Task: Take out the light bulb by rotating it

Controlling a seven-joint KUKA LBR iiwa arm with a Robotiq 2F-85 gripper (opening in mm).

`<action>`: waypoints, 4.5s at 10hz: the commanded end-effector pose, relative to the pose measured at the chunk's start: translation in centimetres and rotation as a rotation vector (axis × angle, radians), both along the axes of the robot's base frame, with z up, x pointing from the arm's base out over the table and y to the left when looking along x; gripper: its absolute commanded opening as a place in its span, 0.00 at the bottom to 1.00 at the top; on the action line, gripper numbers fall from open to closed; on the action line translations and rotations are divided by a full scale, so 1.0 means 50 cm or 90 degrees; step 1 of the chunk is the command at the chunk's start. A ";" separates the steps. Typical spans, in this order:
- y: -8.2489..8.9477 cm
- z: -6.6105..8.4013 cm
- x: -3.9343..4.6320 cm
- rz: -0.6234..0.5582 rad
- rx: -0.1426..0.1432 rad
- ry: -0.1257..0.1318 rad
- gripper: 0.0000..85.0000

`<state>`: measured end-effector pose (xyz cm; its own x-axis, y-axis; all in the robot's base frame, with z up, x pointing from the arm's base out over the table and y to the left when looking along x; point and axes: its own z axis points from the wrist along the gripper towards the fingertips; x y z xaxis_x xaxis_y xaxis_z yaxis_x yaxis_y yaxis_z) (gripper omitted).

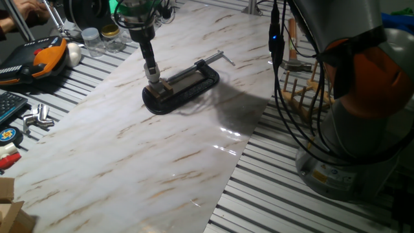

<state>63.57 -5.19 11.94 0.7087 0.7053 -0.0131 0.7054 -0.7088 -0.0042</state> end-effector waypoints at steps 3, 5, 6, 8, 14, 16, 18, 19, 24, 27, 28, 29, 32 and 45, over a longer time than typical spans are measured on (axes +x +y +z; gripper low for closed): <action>0.000 -0.001 0.000 0.015 0.000 -0.001 0.00; 0.001 -0.001 0.001 0.023 0.002 -0.001 0.00; 0.001 -0.001 0.001 0.030 0.004 0.000 0.00; 0.001 0.000 0.000 0.035 0.004 -0.002 0.00; 0.001 0.005 0.002 0.052 0.000 -0.007 0.00; 0.001 0.004 0.002 0.097 0.006 0.001 0.00; 0.001 0.003 0.003 0.125 0.009 0.005 0.00; 0.001 0.003 0.003 0.131 0.011 0.002 0.00; 0.001 0.002 0.003 0.176 0.016 -0.011 0.00; 0.002 0.003 0.003 0.218 0.015 -0.013 0.00; 0.002 0.003 0.003 0.228 0.014 -0.014 0.00; 0.002 0.004 0.003 0.238 0.014 -0.014 0.00; 0.002 0.004 0.003 0.279 0.012 -0.019 0.00; 0.002 0.003 0.003 0.416 0.013 -0.022 0.00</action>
